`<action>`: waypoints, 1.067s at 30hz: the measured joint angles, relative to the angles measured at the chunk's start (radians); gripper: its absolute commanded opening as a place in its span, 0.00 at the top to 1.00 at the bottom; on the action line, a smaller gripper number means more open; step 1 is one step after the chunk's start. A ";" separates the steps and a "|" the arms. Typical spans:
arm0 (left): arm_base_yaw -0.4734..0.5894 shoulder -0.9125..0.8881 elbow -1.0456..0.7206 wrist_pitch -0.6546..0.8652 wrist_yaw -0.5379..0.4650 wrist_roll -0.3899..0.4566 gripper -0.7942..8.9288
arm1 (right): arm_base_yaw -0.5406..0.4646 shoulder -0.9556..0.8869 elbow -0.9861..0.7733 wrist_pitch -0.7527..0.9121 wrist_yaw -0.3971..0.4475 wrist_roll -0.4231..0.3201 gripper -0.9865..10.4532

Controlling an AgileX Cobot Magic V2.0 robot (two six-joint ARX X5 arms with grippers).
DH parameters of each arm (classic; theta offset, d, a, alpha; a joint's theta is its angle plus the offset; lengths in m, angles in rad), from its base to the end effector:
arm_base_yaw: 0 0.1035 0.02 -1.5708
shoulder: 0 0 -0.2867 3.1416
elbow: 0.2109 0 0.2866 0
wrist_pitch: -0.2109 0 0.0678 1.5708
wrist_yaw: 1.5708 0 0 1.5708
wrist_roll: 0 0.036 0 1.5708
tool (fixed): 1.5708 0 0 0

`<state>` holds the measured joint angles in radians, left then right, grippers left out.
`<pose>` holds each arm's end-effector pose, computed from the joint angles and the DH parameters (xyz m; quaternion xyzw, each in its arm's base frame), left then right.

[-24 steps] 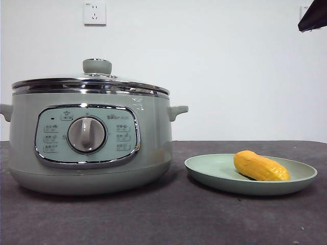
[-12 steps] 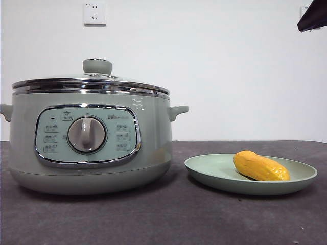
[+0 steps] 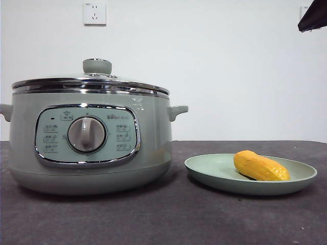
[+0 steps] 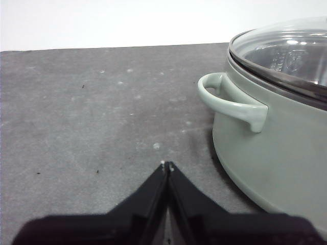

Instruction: Take the corn out from the steamer,put the corn on the plate,close the lid

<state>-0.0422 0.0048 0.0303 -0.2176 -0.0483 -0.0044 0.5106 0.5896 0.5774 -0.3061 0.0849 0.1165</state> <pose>0.1138 -0.0031 0.1522 0.0022 0.0958 0.0032 0.9954 0.1421 0.0761 0.2870 0.0098 0.1634 0.1994 0.9662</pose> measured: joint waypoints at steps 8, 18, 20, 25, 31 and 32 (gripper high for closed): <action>0.000 0.000 0.000 0.000 0.000 0.000 0.92 | 0.000 0.000 0.000 0.000 0.000 0.000 0.91; 0.000 0.000 0.000 0.000 0.000 0.000 0.92 | -0.006 -0.015 0.000 -0.059 0.021 -0.074 0.91; 0.000 0.000 0.000 0.000 0.000 0.000 0.92 | -0.025 -0.048 -0.010 -0.066 0.037 -0.118 0.91; 0.000 0.000 0.000 0.000 0.000 0.000 0.92 | -0.145 -0.157 -0.101 0.039 0.041 -0.170 0.91; 0.000 0.000 0.000 0.000 0.000 0.000 0.92 | -0.332 -0.328 -0.316 0.219 -0.094 -0.177 0.91; 0.000 0.000 0.000 0.000 0.000 0.000 0.92 | -0.359 -0.365 -0.351 0.227 -0.104 -0.177 0.91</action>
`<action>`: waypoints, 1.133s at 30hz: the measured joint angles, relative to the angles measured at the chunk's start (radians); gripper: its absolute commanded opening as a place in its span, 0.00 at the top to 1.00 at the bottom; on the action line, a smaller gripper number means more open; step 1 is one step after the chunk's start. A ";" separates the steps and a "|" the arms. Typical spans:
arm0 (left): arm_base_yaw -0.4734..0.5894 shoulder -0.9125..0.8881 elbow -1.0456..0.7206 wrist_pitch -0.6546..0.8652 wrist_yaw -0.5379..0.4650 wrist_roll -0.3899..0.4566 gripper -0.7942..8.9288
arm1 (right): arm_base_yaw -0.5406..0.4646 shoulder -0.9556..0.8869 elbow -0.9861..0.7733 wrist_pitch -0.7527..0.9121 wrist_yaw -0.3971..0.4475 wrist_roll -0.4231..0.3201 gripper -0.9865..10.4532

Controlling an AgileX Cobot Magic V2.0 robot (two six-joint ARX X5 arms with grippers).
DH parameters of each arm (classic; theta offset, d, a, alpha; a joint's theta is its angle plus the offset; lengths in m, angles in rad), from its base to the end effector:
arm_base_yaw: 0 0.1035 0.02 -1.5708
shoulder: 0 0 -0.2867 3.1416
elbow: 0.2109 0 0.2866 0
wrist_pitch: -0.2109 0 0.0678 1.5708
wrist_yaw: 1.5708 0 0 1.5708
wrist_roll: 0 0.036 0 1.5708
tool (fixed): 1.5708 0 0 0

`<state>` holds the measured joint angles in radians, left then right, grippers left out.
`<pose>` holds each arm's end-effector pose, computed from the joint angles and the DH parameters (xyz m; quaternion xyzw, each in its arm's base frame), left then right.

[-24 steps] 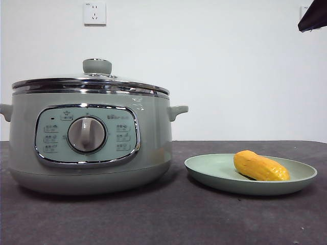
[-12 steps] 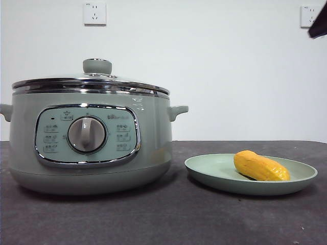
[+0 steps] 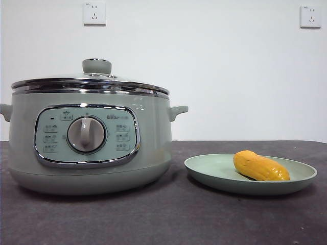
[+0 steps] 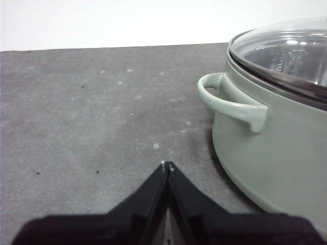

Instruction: Take the corn out from the steamer,put the corn on the plate,close the lid

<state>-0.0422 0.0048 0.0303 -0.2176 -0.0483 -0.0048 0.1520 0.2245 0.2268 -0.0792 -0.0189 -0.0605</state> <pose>0.1138 -0.0031 0.1522 0.0020 0.0958 0.0033 0.9954 0.1226 0.0195 0.2200 -0.0327 0.0358 0.0864 0.9951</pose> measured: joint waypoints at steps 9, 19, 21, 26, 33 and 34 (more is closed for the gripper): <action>0.000 0.000 0.000 0.000 0.000 0.000 0.92 | -0.105 -0.178 -0.172 -0.005 -0.004 0.048 0.91; 0.000 0.000 0.000 0.000 0.000 0.000 0.92 | -0.106 -0.201 -0.209 -0.098 -0.003 0.100 0.91; 0.000 0.000 0.000 0.000 0.000 0.000 0.92 | -0.106 -0.201 -0.209 -0.098 -0.005 0.120 0.91; 0.000 0.000 0.000 0.000 0.000 0.000 0.92 | -0.106 -0.196 -0.209 -0.098 -0.004 0.142 0.91; 0.000 0.000 0.000 0.000 0.000 0.000 0.92 | -0.106 -0.196 -0.209 -0.098 -0.004 0.144 0.91; 0.000 0.000 0.000 0.000 0.000 0.000 0.92 | -0.106 -0.196 -0.209 -0.098 -0.004 0.144 0.91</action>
